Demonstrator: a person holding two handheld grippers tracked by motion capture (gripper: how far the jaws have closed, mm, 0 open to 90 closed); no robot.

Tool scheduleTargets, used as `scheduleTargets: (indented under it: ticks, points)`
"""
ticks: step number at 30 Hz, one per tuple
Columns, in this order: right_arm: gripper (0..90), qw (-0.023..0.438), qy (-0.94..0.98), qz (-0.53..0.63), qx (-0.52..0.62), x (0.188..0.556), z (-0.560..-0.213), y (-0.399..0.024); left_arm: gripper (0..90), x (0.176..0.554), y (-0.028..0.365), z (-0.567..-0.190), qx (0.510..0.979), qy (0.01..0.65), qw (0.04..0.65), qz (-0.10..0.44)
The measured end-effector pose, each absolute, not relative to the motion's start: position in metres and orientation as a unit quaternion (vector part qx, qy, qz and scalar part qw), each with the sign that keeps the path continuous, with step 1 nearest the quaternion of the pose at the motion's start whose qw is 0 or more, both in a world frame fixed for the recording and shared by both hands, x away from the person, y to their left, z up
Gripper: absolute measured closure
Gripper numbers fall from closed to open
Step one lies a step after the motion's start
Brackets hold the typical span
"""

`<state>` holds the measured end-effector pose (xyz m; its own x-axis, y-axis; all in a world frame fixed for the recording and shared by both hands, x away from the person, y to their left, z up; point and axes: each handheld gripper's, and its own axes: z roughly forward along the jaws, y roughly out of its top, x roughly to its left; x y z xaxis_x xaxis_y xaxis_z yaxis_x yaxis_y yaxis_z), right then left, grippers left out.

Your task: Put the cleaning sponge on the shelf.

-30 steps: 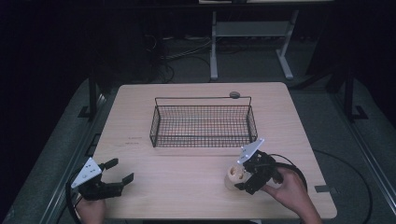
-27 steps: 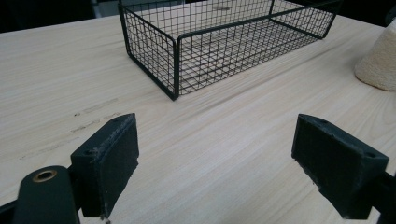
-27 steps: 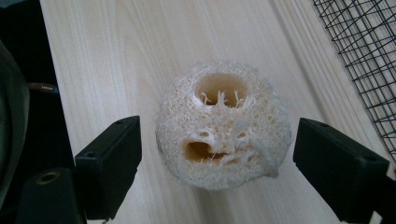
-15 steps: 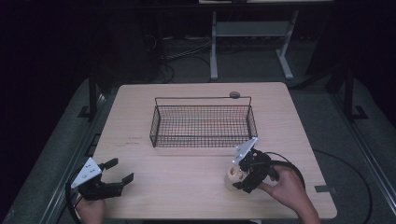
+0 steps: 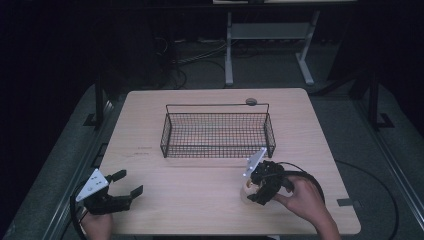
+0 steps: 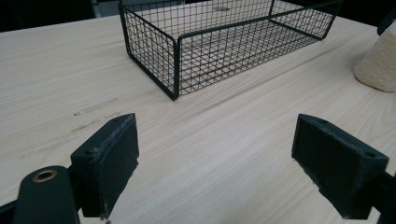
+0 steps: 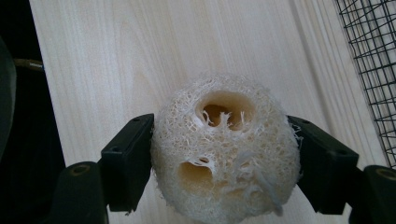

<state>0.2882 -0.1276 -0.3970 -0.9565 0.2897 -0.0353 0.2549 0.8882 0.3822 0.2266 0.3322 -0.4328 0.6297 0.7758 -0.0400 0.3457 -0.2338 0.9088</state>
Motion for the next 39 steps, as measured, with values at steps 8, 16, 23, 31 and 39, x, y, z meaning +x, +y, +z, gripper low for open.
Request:
scheduleTargets:
  ticks: [8, 16, 23, 31, 39]
  points:
    - [28.0, 0.046, 0.973, 0.182, 0.133, 0.29, -0.391, -0.125, 13.6, 0.227, 0.333, -0.433, 0.753, 0.373, 0.496, 0.217]
    - [28.1, 0.041, 0.973, 0.187, 0.13, 0.293, -0.381, -0.125, 13.7, 0.226, 0.333, -0.433, 0.753, 0.373, 0.497, 0.216]
    - [28.2, 0.032, 0.973, 0.192, 0.121, 0.299, -0.371, -0.124, 13.7, 0.227, 0.332, -0.433, 0.754, 0.372, 0.496, 0.215]
    - [28.3, 0.035, 0.973, 0.196, 0.116, 0.308, -0.355, -0.122, 13.7, 0.228, 0.333, -0.433, 0.753, 0.372, 0.499, 0.214]
    - [28.4, 0.033, 0.974, 0.198, 0.101, 0.316, -0.346, -0.112, 13.6, 0.227, 0.334, -0.433, 0.752, 0.373, 0.499, 0.216]
